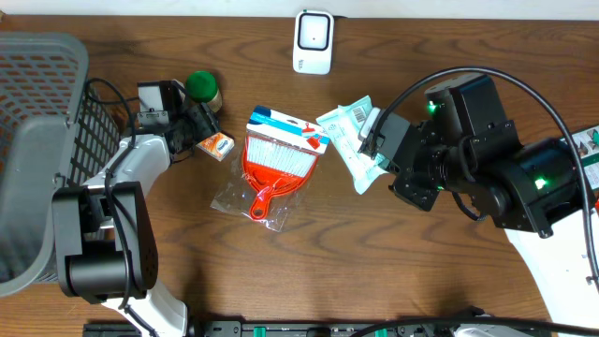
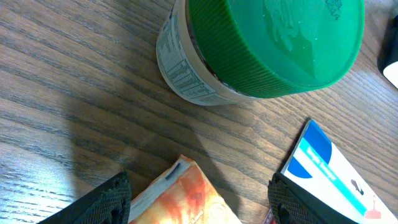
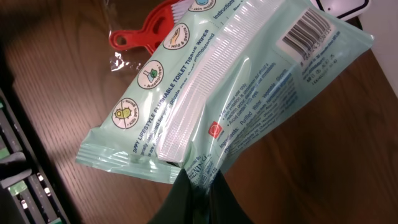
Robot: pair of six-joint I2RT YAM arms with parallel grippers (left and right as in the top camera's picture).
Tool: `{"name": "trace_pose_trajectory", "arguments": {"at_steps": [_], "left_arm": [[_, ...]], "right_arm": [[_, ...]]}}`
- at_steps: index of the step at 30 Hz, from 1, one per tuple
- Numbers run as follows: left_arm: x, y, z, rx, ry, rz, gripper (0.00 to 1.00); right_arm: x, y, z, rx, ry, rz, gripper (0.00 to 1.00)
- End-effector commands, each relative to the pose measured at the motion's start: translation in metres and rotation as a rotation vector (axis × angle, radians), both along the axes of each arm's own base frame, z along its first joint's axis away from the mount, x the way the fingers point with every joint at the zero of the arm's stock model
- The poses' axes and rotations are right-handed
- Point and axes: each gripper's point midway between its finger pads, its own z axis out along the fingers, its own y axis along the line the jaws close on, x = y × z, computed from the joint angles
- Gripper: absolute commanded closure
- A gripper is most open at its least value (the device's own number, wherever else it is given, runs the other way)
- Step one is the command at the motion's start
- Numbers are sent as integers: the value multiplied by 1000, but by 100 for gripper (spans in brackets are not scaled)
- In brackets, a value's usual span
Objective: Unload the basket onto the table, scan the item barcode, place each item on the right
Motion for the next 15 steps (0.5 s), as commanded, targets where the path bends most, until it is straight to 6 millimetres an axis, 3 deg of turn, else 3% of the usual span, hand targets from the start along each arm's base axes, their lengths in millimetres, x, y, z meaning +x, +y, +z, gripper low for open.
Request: {"name": "trace_pose_trajectory", "arguments": {"at_steps": [1,11,15], "left_arm": [[14,7,17,36,-55,-1,29],[14,7,17,50,-60,-17,29],[13,7,17,50,-59,-17,29]], "right_arm": [[-6,2,8,9,-23,32,99],[-8,4,7,7,-22,42,99],[0,2,10,7,-47,1,99]]}}
